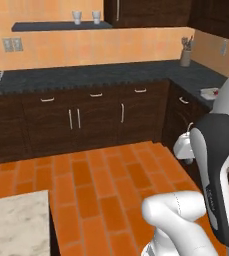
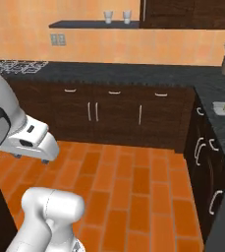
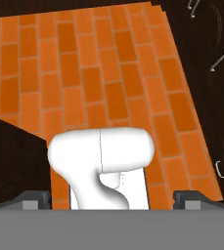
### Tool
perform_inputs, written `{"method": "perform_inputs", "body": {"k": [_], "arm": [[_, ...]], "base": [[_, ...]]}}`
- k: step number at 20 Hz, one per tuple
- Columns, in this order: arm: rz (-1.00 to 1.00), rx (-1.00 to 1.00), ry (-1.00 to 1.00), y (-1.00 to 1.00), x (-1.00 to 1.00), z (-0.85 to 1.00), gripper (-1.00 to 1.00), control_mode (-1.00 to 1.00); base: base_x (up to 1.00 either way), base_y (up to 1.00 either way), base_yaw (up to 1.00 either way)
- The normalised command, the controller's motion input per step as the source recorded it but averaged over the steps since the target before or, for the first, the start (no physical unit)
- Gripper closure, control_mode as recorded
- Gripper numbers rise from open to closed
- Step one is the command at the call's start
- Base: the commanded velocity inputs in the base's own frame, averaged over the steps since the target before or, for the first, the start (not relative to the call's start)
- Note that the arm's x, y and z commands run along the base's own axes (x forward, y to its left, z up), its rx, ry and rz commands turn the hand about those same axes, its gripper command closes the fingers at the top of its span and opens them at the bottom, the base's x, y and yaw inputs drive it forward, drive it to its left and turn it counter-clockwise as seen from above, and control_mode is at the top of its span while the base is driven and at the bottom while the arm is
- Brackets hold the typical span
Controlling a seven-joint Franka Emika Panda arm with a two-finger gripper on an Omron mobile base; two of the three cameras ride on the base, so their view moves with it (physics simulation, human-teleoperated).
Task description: Take the meat container that has the steak and place it on the second highest rack of the freezer. Then take the vegetable container that has the lemon wedge and bell pepper and place it on the highest rack of the freezer.
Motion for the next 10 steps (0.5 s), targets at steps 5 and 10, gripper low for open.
{"method": "perform_inputs", "body": {"k": [5,10], "arm": [[0.00,0.00,0.00,0.00,0.00,0.00,-1.00,1.00],[0.00,0.00,0.00,0.00,0.00,0.00,-1.00,1.00]], "base": [[1.00,0.00,-0.10],[1.00,0.00,-0.09]]}}
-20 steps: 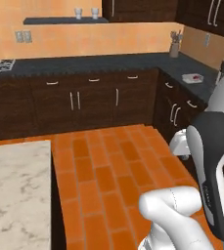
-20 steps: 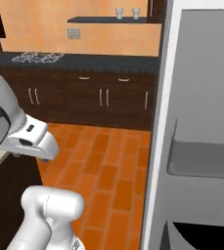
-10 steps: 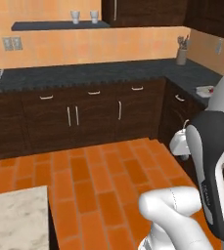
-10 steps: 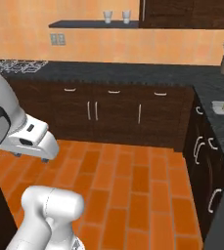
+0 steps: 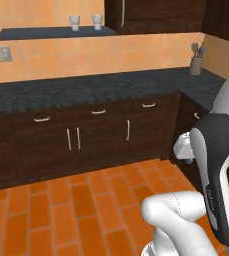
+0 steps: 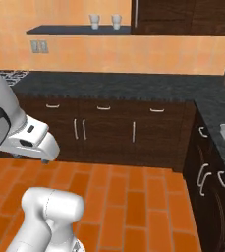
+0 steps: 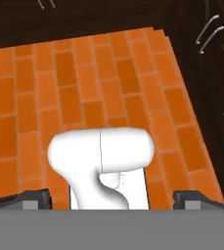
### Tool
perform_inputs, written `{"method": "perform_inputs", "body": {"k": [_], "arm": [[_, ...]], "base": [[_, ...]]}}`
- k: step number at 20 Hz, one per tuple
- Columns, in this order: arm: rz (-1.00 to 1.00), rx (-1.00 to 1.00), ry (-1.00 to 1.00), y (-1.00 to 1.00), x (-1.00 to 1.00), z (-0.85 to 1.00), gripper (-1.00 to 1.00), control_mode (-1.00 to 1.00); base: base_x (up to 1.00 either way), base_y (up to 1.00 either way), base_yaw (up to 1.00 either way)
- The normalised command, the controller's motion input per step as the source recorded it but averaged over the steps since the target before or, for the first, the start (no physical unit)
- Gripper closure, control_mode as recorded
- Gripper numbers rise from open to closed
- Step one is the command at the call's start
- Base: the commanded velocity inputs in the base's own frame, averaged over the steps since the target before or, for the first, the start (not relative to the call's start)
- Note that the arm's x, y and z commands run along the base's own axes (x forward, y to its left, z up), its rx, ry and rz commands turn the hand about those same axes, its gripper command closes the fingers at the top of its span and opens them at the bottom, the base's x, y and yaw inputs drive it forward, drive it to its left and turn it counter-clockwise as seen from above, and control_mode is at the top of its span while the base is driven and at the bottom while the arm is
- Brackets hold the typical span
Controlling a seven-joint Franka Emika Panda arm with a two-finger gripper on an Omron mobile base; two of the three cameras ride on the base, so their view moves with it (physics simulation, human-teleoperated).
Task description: Take the meat container that has the steak and place it on the second highest rack of the freezer. Then take the vegetable container that has the lemon wedge and bell pepper and place it on the highest rack of the freezer.
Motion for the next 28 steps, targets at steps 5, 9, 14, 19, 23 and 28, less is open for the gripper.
{"method": "perform_inputs", "body": {"k": [5,9,14,19,23,28], "arm": [[0.00,0.00,0.00,0.00,0.00,0.00,-1.00,1.00],[0.00,0.00,0.00,0.00,0.00,0.00,-1.00,1.00],[0.00,0.00,0.00,0.00,0.00,0.00,-1.00,1.00],[0.00,0.00,0.00,0.00,0.00,0.00,-1.00,1.00],[0.00,0.00,0.00,0.00,0.00,0.00,-1.00,1.00],[0.00,0.00,0.00,0.00,0.00,0.00,-1.00,1.00]], "base": [[1.00,0.00,-0.16],[1.00,0.00,-0.24],[1.00,0.00,-0.29],[0.74,-0.01,-0.48],[0.09,0.00,-0.84],[0.19,0.00,-0.83]]}}
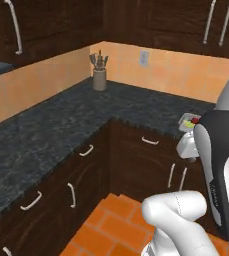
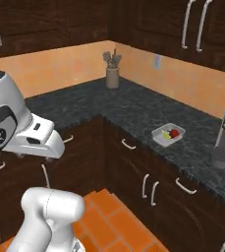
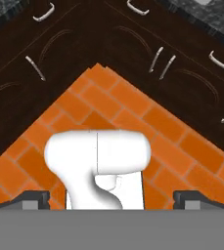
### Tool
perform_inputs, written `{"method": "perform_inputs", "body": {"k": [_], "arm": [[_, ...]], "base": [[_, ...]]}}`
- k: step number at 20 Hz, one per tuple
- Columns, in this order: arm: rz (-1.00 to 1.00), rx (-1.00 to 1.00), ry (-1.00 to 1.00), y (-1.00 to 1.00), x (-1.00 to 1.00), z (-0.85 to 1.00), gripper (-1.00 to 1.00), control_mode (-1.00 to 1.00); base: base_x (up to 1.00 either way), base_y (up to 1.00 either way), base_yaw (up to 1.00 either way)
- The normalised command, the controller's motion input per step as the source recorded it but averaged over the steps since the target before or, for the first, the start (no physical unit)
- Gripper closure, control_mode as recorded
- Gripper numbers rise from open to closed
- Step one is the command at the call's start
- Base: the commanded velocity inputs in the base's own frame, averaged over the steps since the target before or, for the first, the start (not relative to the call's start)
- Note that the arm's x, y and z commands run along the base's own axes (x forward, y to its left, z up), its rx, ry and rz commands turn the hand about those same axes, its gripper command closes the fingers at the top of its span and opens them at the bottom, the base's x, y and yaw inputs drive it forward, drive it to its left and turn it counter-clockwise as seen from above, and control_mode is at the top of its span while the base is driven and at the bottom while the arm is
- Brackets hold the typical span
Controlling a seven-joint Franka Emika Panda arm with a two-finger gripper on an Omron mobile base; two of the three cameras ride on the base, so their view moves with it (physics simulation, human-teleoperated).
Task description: Take the meat container that has the steak and place it on the second highest rack of the freezer. Then take the vegetable container that has the lemon wedge and bell pepper and place it on the highest rack of the freezer.
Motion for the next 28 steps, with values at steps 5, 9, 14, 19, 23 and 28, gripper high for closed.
{"method": "perform_inputs", "body": {"k": [5,9,14,19,23,28], "arm": [[0.00,0.00,0.00,0.00,0.00,0.00,-1.00,1.00],[0.00,0.00,0.00,0.00,0.00,0.00,-1.00,1.00],[0.00,0.00,0.00,0.00,0.00,0.00,-1.00,1.00],[0.00,0.00,0.00,0.00,0.00,0.00,-1.00,1.00],[0.00,0.00,0.00,0.00,0.00,0.00,-1.00,1.00],[0.00,0.00,0.00,0.00,0.00,0.00,-1.00,1.00]], "base": [[0.43,0.08,-0.76],[0.52,0.26,-0.65],[0.57,0.46,-0.36],[0.55,0.43,-0.36],[0.52,0.36,-0.42],[0.47,0.40,-0.36]]}}
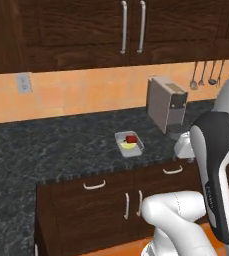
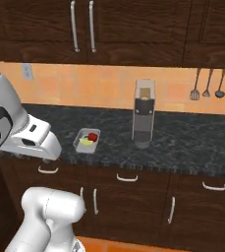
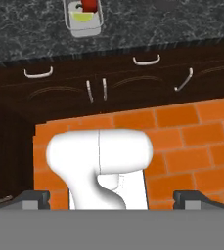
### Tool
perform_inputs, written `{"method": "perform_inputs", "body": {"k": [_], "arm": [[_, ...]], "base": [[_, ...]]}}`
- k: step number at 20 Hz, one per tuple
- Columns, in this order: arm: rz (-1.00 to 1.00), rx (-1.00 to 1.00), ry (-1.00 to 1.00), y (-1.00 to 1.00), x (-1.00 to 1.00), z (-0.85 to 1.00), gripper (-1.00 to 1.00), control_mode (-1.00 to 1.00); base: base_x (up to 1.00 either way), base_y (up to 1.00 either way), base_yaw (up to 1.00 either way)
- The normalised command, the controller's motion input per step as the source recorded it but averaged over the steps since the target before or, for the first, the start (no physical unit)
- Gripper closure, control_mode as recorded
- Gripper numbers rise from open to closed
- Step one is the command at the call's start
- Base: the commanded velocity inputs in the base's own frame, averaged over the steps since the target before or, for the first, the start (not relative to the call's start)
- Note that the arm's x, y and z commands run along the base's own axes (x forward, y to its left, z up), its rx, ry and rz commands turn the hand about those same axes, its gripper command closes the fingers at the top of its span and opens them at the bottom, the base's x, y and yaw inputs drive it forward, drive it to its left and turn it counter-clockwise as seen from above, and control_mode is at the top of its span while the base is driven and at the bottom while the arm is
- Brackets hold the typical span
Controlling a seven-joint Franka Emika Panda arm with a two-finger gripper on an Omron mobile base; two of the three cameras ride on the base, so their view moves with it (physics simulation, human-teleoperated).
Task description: Take the meat container that has the steak and place it on the second highest rack of the freezer. Then take the vegetable container that has the lemon wedge and bell pepper and place it on the highest rack of the freezer.
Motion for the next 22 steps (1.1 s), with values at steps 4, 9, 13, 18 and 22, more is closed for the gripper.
{"method": "perform_inputs", "body": {"k": [4,9,13,18,22], "arm": [[0.00,0.00,0.00,0.00,0.00,0.00,-1.00,1.00],[0.00,0.00,0.00,0.00,0.00,0.00,-1.00,1.00],[0.00,0.00,0.00,0.00,0.00,0.00,-1.00,1.00],[0.00,0.00,0.00,0.00,0.00,0.00,-1.00,1.00],[0.00,0.00,0.00,0.00,0.00,0.00,-1.00,1.00]], "base": [[0.52,0.57,-0.23],[0.44,0.54,-0.16],[0.45,0.27,-0.10],[0.34,0.07,-0.09],[0.30,0.04,-0.02]]}}
